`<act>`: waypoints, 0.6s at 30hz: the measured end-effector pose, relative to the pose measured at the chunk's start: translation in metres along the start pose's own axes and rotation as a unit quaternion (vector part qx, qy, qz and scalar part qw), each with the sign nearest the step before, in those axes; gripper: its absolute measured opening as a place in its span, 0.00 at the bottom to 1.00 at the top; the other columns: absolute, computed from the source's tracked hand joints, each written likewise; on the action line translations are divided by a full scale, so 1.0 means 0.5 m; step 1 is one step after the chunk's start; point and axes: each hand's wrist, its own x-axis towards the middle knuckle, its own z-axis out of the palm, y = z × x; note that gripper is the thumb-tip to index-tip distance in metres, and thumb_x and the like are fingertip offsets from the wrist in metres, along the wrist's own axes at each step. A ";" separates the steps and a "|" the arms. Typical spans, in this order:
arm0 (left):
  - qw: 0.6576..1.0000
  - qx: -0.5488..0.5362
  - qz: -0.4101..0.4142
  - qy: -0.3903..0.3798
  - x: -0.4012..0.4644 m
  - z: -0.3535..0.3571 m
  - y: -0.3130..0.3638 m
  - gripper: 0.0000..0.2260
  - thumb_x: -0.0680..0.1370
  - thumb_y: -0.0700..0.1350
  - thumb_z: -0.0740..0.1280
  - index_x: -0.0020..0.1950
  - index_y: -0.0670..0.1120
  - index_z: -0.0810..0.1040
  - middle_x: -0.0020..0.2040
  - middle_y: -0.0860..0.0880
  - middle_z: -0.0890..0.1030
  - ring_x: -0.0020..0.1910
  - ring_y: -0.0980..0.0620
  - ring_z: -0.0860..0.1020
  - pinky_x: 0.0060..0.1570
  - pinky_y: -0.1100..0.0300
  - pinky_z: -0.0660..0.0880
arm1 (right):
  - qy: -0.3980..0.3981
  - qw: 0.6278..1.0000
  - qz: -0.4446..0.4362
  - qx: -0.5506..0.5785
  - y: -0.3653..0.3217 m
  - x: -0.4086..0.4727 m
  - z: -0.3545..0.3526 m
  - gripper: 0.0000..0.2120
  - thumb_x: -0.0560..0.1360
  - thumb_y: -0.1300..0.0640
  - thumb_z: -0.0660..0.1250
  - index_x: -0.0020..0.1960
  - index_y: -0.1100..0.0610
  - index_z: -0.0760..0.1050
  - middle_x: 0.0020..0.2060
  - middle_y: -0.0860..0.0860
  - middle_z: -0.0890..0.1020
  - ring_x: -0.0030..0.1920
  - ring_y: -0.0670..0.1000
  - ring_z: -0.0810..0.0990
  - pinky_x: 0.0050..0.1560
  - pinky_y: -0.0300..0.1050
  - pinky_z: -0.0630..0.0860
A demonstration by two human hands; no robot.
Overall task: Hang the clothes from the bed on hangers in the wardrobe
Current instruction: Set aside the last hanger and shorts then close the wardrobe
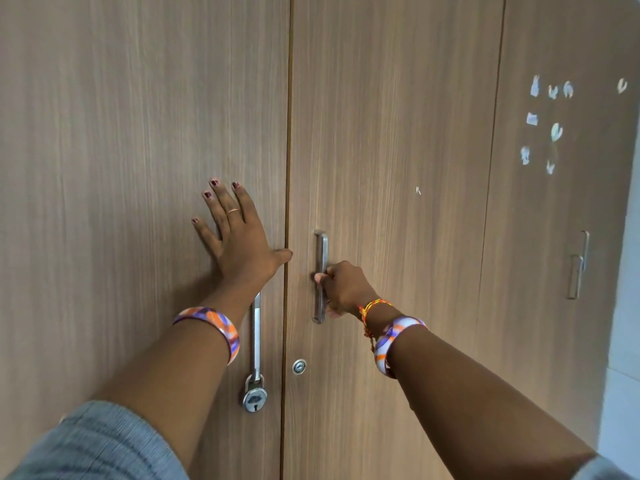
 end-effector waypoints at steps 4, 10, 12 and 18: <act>1.000 0.011 -0.009 0.012 0.010 0.018 0.000 0.58 0.65 0.61 0.74 0.75 0.42 0.35 0.75 0.38 0.34 0.74 0.40 0.34 0.69 0.39 0.36 | 0.030 0.999 -0.017 -0.005 0.012 0.036 0.024 0.12 0.79 0.53 0.61 0.48 0.62 0.74 0.47 0.64 0.81 0.47 0.63 0.82 0.50 0.58 0.79; 0.999 0.019 -0.023 0.022 0.014 0.023 0.011 0.57 0.65 0.58 0.75 0.75 0.41 0.36 0.75 0.37 0.35 0.74 0.38 0.36 0.69 0.38 0.38 | 0.060 0.998 -0.009 -0.016 0.018 0.065 0.037 0.14 0.78 0.54 0.62 0.53 0.65 0.75 0.49 0.65 0.80 0.48 0.65 0.81 0.52 0.58 0.78; 0.999 0.021 -0.018 0.023 0.011 0.022 0.005 0.57 0.65 0.58 0.75 0.75 0.41 0.36 0.75 0.38 0.36 0.74 0.39 0.36 0.69 0.39 0.38 | 0.065 0.998 -0.001 -0.017 0.017 0.062 0.042 0.14 0.78 0.55 0.62 0.54 0.65 0.74 0.50 0.65 0.80 0.49 0.65 0.81 0.52 0.58 0.78; 1.000 0.014 0.002 0.020 0.007 0.019 -0.013 0.56 0.66 0.60 0.74 0.76 0.43 0.37 0.75 0.39 0.36 0.74 0.41 0.36 0.70 0.41 0.38 | 0.080 0.997 -0.013 -0.003 0.031 0.047 0.050 0.14 0.79 0.53 0.60 0.52 0.64 0.76 0.48 0.63 0.81 0.48 0.63 0.80 0.52 0.57 0.78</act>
